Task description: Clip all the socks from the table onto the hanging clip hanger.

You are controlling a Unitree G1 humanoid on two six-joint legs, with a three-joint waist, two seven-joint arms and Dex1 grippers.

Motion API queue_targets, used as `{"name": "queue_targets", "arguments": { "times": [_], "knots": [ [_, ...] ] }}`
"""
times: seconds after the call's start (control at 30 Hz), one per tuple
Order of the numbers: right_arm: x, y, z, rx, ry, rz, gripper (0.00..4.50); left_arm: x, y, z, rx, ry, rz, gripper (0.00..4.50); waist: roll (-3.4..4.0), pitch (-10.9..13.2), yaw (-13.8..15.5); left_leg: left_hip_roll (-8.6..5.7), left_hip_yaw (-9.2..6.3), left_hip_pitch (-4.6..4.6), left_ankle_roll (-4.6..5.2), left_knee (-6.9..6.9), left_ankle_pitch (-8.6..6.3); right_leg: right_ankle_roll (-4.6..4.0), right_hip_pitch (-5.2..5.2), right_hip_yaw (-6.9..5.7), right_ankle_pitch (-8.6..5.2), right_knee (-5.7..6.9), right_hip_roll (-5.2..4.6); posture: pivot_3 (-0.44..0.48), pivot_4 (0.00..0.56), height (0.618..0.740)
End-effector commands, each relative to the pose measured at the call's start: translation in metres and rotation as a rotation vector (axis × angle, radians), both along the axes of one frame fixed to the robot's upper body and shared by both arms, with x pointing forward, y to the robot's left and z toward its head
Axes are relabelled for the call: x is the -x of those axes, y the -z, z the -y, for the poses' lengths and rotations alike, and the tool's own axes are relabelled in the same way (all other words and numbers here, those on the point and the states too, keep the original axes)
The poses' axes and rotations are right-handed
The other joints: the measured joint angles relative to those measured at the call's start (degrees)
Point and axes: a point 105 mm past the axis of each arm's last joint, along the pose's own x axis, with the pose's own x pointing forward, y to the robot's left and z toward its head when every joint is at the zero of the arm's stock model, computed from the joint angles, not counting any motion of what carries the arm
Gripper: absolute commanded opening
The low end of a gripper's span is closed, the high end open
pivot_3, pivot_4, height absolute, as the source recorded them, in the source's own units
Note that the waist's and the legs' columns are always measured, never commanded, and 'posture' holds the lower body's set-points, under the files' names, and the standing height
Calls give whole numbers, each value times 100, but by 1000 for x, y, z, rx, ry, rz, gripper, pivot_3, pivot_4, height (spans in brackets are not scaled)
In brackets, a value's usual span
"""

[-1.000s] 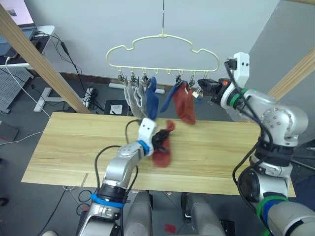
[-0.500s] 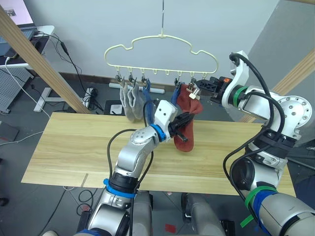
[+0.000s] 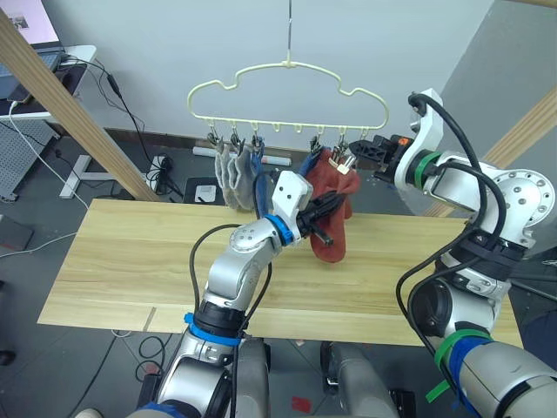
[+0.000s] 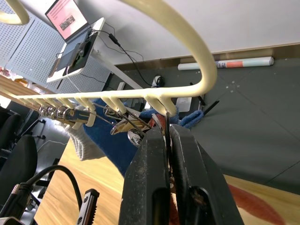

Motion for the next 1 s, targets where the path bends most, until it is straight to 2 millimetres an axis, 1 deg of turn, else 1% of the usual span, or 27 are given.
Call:
{"name": "queue_targets", "arguments": {
  "times": [0.03,0.07,0.23,0.43,0.53,0.67,0.73,0.8,0.87,0.93,1.0],
  "knots": [
    [-1,7,10,9,43,-26,0,3,-17,1,44,4,56,9,0,0,1,0,0,0,0,0,0,4,0,0,-2,0,0,158,305,740],
    [-1,7,10,9,39,-27,0,2,-18,1,48,-1,56,9,0,0,1,-1,0,0,0,1,0,15,0,1,-9,0,0,158,305,740],
    [1,7,5,2,24,-31,0,-3,-24,5,61,1,67,9,0,0,2,-1,0,0,0,1,0,17,0,0,-10,0,0,155,305,740],
    [2,10,3,22,16,-24,0,-3,-28,8,66,11,82,9,0,0,1,0,0,0,0,0,0,16,0,1,-9,0,0,154,305,740],
    [4,9,2,21,4,-14,800,-2,-29,9,66,16,83,0,0,0,1,-1,0,0,0,0,0,16,0,0,-10,-1,0,154,304,740],
    [5,4,3,31,2,35,2322,-2,-28,9,60,17,86,0,0,0,-17,0,3,-1,1,-1,0,17,-3,3,-10,0,0,152,305,740],
    [7,-4,5,14,1,84,3036,-1,-27,11,62,22,82,0,0,0,-22,1,4,-1,0,-2,0,17,-5,4,-10,0,1,151,308,740],
    [11,-15,8,-26,-1,145,3736,0,-26,13,61,41,70,558,1,1,-24,2,6,-1,0,-3,0,17,-7,5,-10,0,2,151,310,740],
    [14,-21,12,-37,5,190,4461,2,-23,15,55,61,56,1100,1,1,-23,2,7,-1,0,-4,0,19,-7,7,-11,0,2,150,312,740],
    [17,-21,18,-49,38,218,4500,2,-14,15,36,63,26,1731,1,1,-24,2,8,-1,0,-4,0,19,-7,7,-11,-1,3,147,313,740],
    [23,-14,20,-21,44,237,4500,0,0,10,30,42,-26,2397,0,0,-24,2,9,-1,1,-5,0,20,-7,8,-11,-2,3,138,316,740]
  ]
}}
